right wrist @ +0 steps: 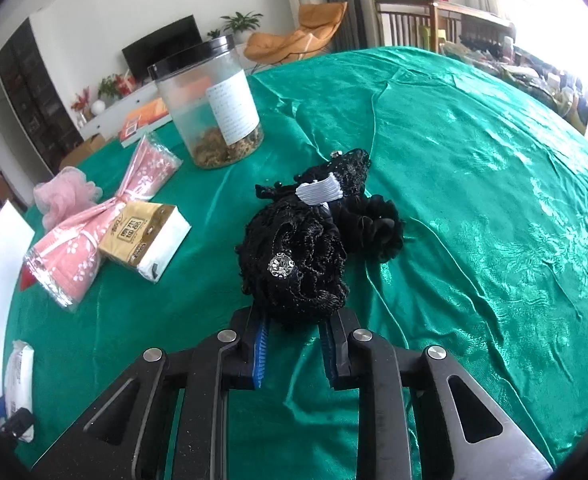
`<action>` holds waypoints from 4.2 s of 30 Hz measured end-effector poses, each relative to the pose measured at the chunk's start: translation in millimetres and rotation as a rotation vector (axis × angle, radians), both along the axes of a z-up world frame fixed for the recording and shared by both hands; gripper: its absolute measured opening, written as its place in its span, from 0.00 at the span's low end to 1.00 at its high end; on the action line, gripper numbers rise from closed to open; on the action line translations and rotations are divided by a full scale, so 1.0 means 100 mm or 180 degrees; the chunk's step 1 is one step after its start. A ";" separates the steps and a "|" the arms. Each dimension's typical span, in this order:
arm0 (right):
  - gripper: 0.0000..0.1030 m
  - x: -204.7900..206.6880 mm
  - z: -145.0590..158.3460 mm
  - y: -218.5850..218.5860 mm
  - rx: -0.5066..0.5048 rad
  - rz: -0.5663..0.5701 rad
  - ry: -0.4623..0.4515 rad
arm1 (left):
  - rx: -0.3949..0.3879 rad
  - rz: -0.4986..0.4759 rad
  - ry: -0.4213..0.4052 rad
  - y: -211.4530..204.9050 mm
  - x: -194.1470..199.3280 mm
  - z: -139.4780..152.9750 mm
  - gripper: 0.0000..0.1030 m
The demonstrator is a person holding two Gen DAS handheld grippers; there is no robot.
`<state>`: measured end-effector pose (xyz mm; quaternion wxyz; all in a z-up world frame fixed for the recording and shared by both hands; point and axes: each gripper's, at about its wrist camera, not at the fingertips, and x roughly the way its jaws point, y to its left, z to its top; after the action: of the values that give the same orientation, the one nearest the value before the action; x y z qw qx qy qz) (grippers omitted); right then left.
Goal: Organize soft objects
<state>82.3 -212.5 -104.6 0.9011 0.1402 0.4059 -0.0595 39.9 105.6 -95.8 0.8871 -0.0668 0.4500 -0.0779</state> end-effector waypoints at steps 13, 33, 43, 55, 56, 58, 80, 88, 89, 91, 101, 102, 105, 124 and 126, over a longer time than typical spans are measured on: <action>0.80 -0.12 0.20 0.04 -0.0034 -0.0050 -0.0041 | 0.0037 0.0040 -0.0113 -0.01 -0.04 -0.06 0.69; 0.33 -0.73 1.81 2.70 0.0635 0.2518 -0.0971 | 0.0276 0.1394 -0.0917 1.73 -1.04 1.37 0.69; 0.72 -0.71 1.43 3.31 0.0982 0.3043 -0.0521 | 0.0603 0.2166 -0.0670 2.23 -1.20 1.12 0.96; 0.74 -0.47 0.23 1.00 -0.0551 0.0670 -0.0214 | -0.0096 0.0129 -0.0333 0.02 -0.35 0.72 1.00; 0.74 -0.48 0.18 0.86 -0.0580 0.0548 -0.0163 | -0.0084 -0.0001 -0.0222 -0.16 -0.24 0.58 1.00; 0.74 -0.41 0.13 0.64 -0.0456 0.0307 0.0012 | -0.0003 -0.0143 -0.0029 -0.44 -0.02 0.31 1.00; 0.85 -0.30 -0.07 0.64 -0.0627 0.0256 0.0250 | 0.0585 0.0101 0.0052 -0.68 1.31 -0.20 1.00; 0.85 -0.30 -0.07 0.64 -0.0626 0.0254 0.0250 | 0.0587 0.0101 0.0051 -0.69 1.31 -0.20 1.00; 0.85 -0.30 -0.07 0.64 -0.0626 0.0254 0.0250 | 0.0586 0.0102 0.0051 -0.69 1.31 -0.20 1.00; 0.85 -0.30 -0.07 0.64 -0.0626 0.0254 0.0250 | 0.0587 0.0101 0.0052 -0.69 1.31 -0.20 1.00; 0.85 -0.30 -0.07 0.64 -0.0626 0.0255 0.0249 | 0.0587 0.0102 0.0052 -0.69 1.31 -0.20 1.00; 0.85 -0.30 -0.07 0.64 -0.0626 0.0254 0.0249 | 0.0588 0.0102 0.0052 -0.69 1.31 -0.20 1.00; 0.85 -0.30 -0.07 0.64 -0.0627 0.0253 0.0250 | 0.0588 0.0102 0.0052 -0.69 1.31 -0.20 1.00; 0.85 -0.30 -0.07 0.64 -0.0627 0.0253 0.0250 | 0.0589 0.0103 0.0053 -0.69 1.31 -0.20 1.00; 0.85 -0.30 -0.07 0.64 -0.0627 0.0252 0.0251 | 0.0589 0.0103 0.0053 -0.69 1.31 -0.20 1.00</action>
<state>52.1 -148.4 -111.9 0.8955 0.0324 0.4384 -0.0689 171.0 36.4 -116.0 0.8869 0.0076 0.4615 -0.0211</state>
